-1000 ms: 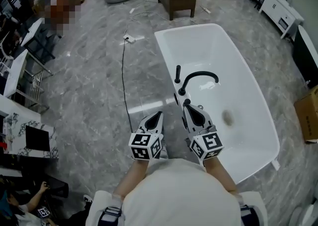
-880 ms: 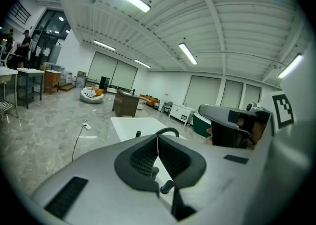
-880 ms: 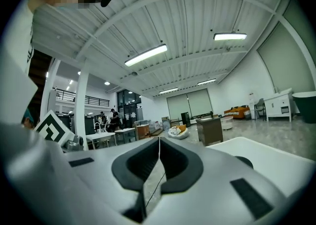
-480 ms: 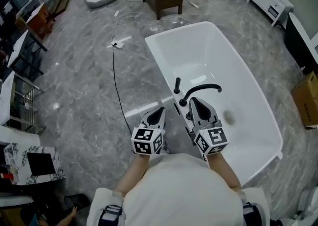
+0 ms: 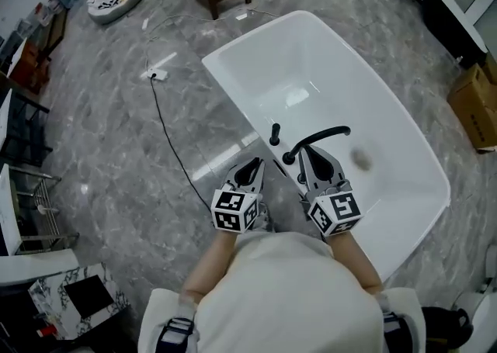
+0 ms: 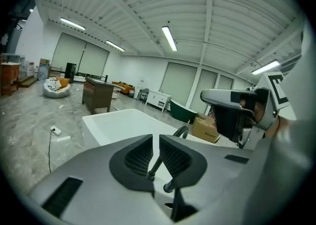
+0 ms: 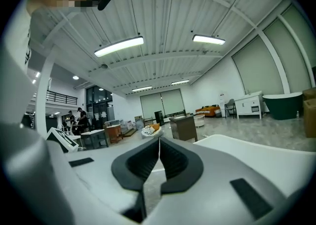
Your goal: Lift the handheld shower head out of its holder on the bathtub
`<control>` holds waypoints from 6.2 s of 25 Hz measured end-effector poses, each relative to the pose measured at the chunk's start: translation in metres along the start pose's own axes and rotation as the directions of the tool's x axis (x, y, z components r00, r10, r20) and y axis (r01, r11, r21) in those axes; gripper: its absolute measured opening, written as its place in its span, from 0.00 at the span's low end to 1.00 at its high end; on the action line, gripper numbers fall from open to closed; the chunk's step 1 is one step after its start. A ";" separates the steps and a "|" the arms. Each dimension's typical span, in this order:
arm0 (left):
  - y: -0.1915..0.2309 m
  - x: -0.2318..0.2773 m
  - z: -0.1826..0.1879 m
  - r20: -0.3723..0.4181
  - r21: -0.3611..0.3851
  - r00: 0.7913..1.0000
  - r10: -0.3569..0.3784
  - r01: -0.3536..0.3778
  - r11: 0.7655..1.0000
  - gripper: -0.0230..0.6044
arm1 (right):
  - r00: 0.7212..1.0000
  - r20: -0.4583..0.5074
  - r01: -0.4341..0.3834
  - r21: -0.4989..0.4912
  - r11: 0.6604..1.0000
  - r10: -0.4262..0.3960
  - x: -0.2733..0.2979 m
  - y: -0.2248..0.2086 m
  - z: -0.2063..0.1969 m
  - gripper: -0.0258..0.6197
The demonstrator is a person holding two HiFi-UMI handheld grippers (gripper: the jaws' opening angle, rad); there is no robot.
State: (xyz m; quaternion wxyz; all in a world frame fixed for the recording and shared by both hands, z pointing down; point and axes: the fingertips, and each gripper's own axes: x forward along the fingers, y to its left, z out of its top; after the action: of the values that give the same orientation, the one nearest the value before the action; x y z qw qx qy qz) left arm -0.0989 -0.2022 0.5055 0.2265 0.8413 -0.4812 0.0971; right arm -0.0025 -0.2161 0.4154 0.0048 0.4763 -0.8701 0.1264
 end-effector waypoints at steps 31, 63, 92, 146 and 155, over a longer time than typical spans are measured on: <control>0.079 0.217 -0.174 -0.405 0.158 0.898 -0.172 0.254 0.954 0.46 | 0.964 -0.205 0.181 0.056 0.982 -0.166 0.024 -0.033 -0.089 0.07; 0.078 0.200 -0.136 -0.277 0.253 0.959 -0.054 0.127 0.959 0.26 | 0.972 -0.218 0.106 0.070 0.992 -0.089 0.018 -0.020 -0.097 0.07; -0.026 -0.033 -0.013 0.192 0.083 0.968 0.160 -0.179 0.980 0.26 | 0.993 -0.075 -0.087 -0.003 0.996 0.086 -0.128 0.050 -0.069 0.07; -0.123 -0.301 0.066 0.626 -0.026 0.773 0.109 -0.118 0.993 0.26 | 0.989 0.147 0.016 -0.126 0.992 0.003 -0.234 0.081 -0.022 0.07; -0.122 -0.295 0.068 0.623 -0.031 0.775 0.106 -0.110 0.993 0.26 | 0.993 0.118 -0.009 -0.112 0.994 0.023 -0.230 0.081 -0.029 0.07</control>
State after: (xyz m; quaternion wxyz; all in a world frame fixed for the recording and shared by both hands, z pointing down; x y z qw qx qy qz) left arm -0.1511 0.0440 0.2983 0.0458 0.7978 -0.5761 -0.1718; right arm 0.0529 0.0223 0.3960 -0.0217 0.4751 -0.8783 0.0488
